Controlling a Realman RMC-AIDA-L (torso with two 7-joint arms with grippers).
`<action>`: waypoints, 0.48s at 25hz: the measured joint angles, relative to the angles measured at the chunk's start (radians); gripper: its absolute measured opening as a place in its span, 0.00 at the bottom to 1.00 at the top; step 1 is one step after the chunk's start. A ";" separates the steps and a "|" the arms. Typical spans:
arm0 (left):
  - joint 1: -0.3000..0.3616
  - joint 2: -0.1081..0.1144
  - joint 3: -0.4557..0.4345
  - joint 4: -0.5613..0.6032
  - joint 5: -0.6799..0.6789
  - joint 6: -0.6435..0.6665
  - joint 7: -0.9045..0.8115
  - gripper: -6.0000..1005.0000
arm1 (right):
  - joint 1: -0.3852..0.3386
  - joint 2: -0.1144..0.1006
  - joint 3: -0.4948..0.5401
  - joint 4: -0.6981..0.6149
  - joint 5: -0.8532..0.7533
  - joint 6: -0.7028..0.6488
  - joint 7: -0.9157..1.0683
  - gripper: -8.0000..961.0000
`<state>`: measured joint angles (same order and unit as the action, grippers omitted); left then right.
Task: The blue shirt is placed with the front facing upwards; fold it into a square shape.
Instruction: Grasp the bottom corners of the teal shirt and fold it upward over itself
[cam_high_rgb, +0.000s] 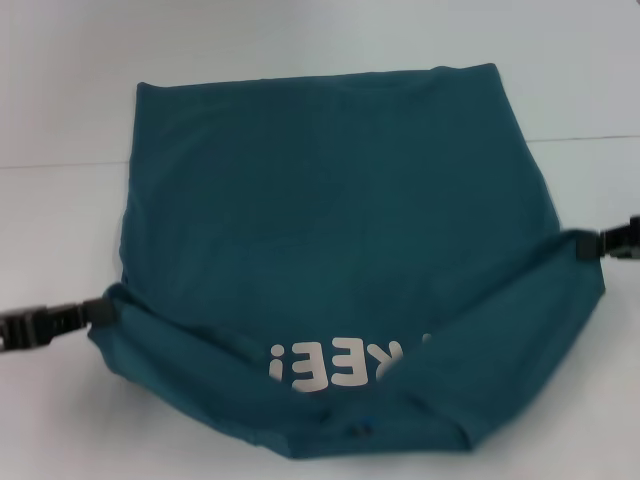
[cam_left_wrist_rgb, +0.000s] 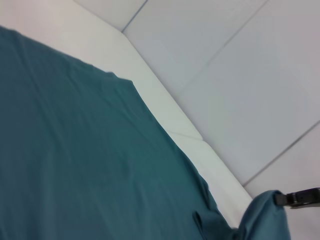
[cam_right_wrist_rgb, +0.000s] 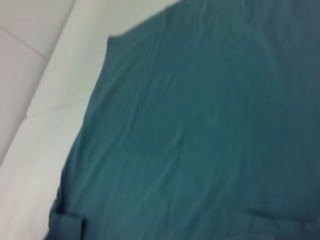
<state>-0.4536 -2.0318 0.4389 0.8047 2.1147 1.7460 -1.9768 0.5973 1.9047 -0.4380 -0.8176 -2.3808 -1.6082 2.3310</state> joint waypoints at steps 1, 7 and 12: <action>-0.011 0.005 0.000 -0.011 0.000 -0.014 0.000 0.04 | 0.005 -0.002 0.001 0.002 0.009 0.013 0.003 0.03; -0.085 0.036 0.001 -0.080 -0.004 -0.138 -0.007 0.04 | 0.033 -0.017 0.002 0.044 0.086 0.117 0.014 0.03; -0.131 0.038 0.005 -0.102 -0.003 -0.220 -0.008 0.04 | 0.040 -0.018 -0.001 0.061 0.112 0.178 0.014 0.03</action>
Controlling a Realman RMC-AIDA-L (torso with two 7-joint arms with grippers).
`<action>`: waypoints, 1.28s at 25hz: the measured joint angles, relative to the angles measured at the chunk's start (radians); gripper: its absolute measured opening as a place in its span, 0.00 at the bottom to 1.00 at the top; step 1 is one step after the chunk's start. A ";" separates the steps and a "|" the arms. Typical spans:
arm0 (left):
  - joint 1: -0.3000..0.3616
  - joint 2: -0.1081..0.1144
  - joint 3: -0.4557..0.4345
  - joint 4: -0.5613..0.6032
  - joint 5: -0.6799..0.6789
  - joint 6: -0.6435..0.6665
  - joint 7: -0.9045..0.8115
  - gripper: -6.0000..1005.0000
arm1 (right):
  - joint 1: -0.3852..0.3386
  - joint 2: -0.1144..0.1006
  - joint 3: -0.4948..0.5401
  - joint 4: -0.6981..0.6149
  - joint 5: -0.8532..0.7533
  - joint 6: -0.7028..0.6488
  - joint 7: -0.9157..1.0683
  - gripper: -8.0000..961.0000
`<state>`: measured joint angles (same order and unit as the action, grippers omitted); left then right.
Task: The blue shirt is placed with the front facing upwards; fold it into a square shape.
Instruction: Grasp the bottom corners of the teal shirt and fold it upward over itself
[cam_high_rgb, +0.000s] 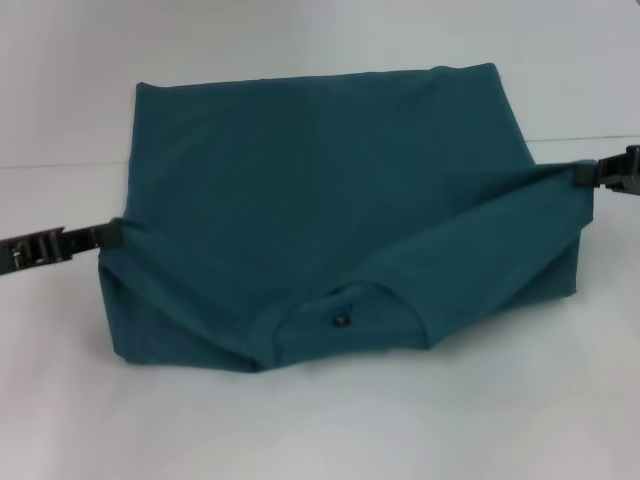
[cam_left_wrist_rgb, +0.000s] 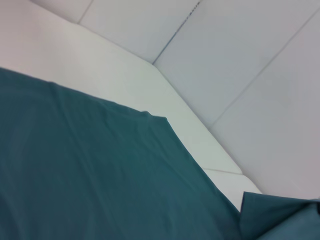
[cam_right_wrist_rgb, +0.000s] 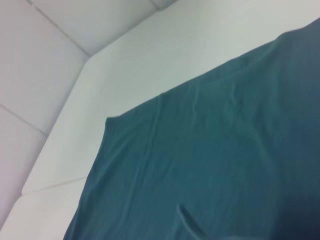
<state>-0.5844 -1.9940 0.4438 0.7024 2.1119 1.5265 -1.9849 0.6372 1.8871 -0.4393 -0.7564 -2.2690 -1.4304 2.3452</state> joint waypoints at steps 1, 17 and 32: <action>-0.009 0.000 0.001 -0.006 0.001 -0.017 0.002 0.04 | 0.003 0.000 -0.002 0.006 0.004 0.014 -0.001 0.03; -0.130 0.025 0.058 -0.076 0.006 -0.150 0.048 0.03 | 0.064 -0.010 -0.025 0.050 0.004 0.093 -0.034 0.05; -0.183 0.034 0.137 -0.131 0.008 -0.304 0.056 0.03 | 0.122 -0.012 -0.135 0.088 -0.001 0.228 -0.012 0.07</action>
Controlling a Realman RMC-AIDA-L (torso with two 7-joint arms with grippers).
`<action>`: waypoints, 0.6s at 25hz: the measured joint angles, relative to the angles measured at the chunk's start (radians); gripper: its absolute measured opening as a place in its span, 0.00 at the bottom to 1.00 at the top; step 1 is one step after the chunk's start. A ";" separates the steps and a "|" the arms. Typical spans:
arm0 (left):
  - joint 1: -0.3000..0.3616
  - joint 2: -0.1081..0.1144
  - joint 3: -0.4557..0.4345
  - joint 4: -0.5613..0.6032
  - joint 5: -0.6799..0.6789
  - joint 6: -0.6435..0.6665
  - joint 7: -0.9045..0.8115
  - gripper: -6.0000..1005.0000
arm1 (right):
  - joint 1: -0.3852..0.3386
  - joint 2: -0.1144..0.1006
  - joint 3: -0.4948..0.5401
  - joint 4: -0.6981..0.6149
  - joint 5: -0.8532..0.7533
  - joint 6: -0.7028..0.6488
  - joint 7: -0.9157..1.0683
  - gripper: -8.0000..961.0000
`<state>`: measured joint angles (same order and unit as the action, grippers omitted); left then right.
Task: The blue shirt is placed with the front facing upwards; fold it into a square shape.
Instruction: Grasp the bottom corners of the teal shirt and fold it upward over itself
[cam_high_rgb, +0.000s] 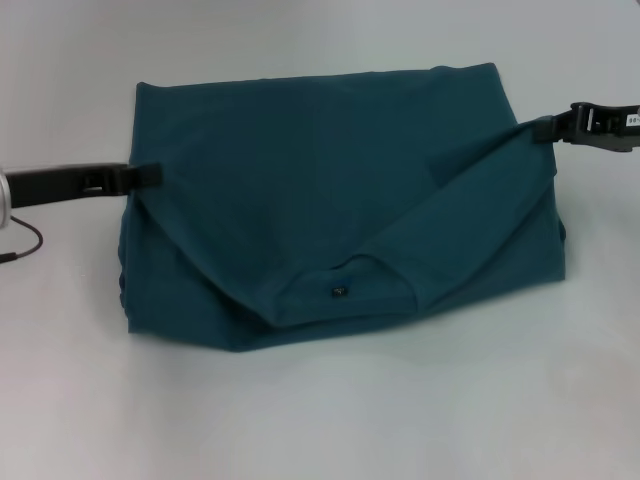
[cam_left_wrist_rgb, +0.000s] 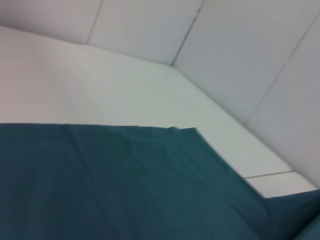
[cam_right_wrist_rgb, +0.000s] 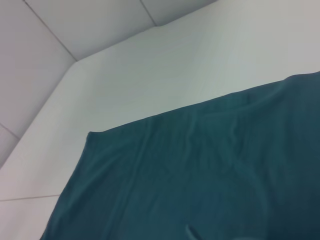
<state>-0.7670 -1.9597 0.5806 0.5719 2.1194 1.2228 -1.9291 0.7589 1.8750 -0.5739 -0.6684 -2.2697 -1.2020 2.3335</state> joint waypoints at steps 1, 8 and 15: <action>-0.001 0.000 0.005 -0.011 -0.002 -0.014 0.007 0.03 | -0.001 0.001 -0.001 0.003 0.000 0.008 0.000 0.08; -0.018 -0.002 0.006 -0.024 -0.007 -0.034 0.032 0.03 | -0.001 0.002 0.006 -0.002 0.020 0.011 0.001 0.09; -0.026 0.004 -0.001 -0.023 -0.042 -0.049 0.044 0.03 | -0.004 -0.004 0.008 -0.006 0.086 0.018 0.001 0.10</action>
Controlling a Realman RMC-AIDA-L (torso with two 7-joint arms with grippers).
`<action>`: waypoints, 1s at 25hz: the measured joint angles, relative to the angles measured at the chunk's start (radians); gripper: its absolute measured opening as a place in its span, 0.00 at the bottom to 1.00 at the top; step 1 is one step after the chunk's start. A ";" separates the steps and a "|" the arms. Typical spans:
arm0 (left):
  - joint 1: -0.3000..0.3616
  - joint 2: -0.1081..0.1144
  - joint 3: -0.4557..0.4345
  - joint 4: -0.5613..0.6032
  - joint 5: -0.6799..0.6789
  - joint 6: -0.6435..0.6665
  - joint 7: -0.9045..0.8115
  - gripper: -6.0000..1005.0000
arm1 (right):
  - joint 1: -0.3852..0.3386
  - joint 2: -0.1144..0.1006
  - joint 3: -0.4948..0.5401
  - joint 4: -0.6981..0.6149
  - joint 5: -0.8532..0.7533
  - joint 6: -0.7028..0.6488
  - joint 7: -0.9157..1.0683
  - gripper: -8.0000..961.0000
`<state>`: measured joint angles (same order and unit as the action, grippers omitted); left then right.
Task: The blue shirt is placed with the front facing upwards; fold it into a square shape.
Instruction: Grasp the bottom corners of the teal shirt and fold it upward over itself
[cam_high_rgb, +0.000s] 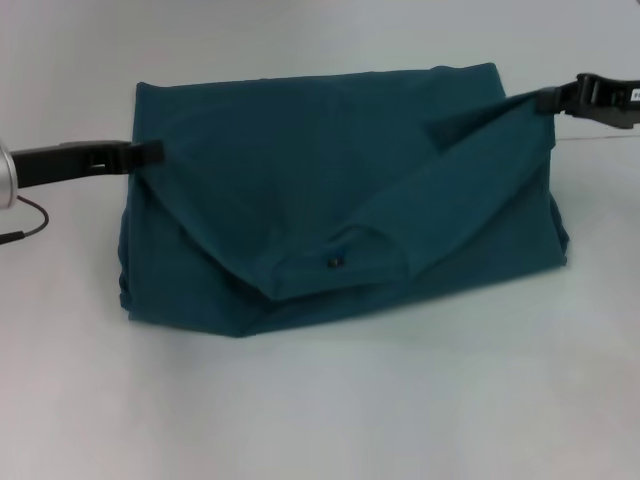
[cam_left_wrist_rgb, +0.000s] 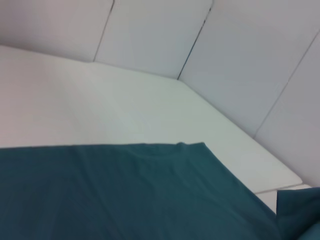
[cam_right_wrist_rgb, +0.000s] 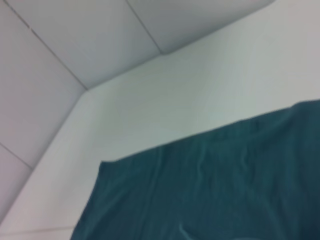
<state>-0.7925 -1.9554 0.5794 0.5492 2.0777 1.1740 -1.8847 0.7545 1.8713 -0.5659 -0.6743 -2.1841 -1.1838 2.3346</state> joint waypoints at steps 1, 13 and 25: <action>0.000 0.001 0.000 0.000 -0.005 -0.002 0.000 0.03 | -0.002 -0.002 0.001 0.000 0.010 0.001 0.000 0.10; -0.001 0.004 0.000 -0.002 -0.026 -0.067 0.011 0.03 | -0.005 -0.008 0.005 0.001 0.022 0.069 0.002 0.13; -0.025 -0.010 0.008 -0.031 -0.033 -0.166 0.060 0.03 | 0.021 -0.001 -0.017 0.033 0.018 0.161 -0.012 0.15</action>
<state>-0.8179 -1.9654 0.5871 0.5178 2.0445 1.0080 -1.8250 0.7753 1.8704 -0.5826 -0.6418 -2.1659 -1.0232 2.3230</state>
